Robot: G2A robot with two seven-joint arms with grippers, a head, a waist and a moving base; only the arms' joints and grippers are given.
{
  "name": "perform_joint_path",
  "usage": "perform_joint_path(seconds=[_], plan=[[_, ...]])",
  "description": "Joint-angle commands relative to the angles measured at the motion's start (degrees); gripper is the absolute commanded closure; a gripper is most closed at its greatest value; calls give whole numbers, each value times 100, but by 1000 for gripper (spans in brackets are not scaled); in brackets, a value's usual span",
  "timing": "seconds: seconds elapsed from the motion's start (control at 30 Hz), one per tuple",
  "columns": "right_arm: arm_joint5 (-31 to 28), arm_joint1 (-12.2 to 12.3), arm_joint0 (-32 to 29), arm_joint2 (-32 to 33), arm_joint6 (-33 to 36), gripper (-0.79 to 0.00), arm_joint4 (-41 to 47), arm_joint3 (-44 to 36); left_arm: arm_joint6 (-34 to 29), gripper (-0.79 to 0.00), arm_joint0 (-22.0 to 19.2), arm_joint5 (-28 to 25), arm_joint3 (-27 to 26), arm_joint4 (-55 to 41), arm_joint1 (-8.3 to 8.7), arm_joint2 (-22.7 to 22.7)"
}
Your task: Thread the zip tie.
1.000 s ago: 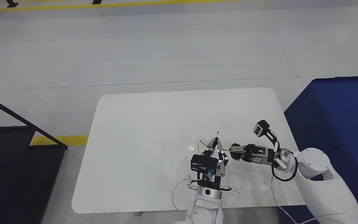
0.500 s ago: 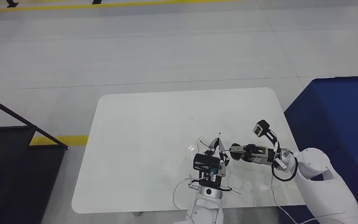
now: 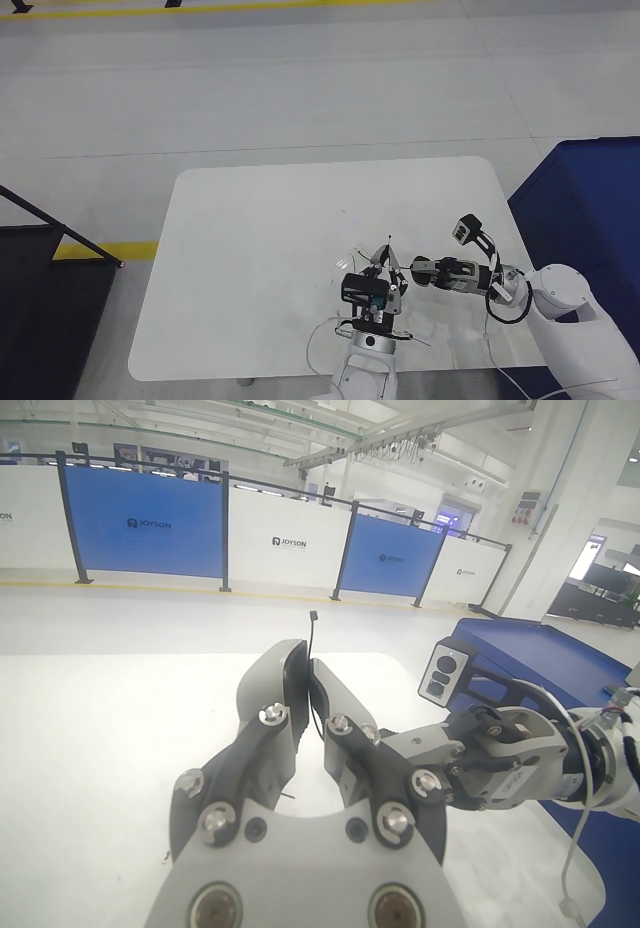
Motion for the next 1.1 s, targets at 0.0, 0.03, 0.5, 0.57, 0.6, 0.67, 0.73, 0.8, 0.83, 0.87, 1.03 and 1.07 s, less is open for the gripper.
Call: perform_joint_path(seconds=[0.0, 0.03, 0.5, 0.57, 0.6, 0.67, 0.73, 0.8, 0.83, 0.87, 1.03, 1.07], plan=[[0, 0, 0, 0, 0, 0, 0, 0, 20, 0, -3, -21, -16, -6, 7, 10], [0, 0, 0, 0, 0, 0, 0, 0, 36, 0, -5, -36, -20, -12, 11, 16], [0, 0, 0, 0, 0, 0, 0, 0, -105, 0, 10, 19, -36, 9, 64, 54], [0, 0, 0, 0, 0, 0, 0, 0, -154, 0, 14, 33, -40, 6, 62, 39], [0, 0, 0, 0, 0, 0, 0, 0, -171, 0, 16, 37, -39, 13, 60, 36], [0, 0, 0, 0, 0, 0, 0, 0, -229, 0, 14, 12, -11, 33, 56, 39], [0, 0, 0, 0, 0, 0, 0, 0, -332, 0, 15, -20, 3, -10, 47, 31], [0, 0, 0, 0, 0, 0, 0, 0, -414, 0, 12, -64, -5, -65, 36, 16], [0, 0, 0, 0, 0, 0, 0, 0, -442, 0, 12, -90, -3, -76, 32, 13], [0, 0, 0, 0, 0, 0, 0, 0, -481, 0, 12, -127, -11, -122, 27, 6], [-175, -10, -80, -5, -188, 0, -11, -167, -543, 0, 36, -239, -79, -395, 8, -64], [-243, -10, -106, 12, -209, 0, -7, -183, -546, 0, 41, -255, -84, -420, 7, -76]])
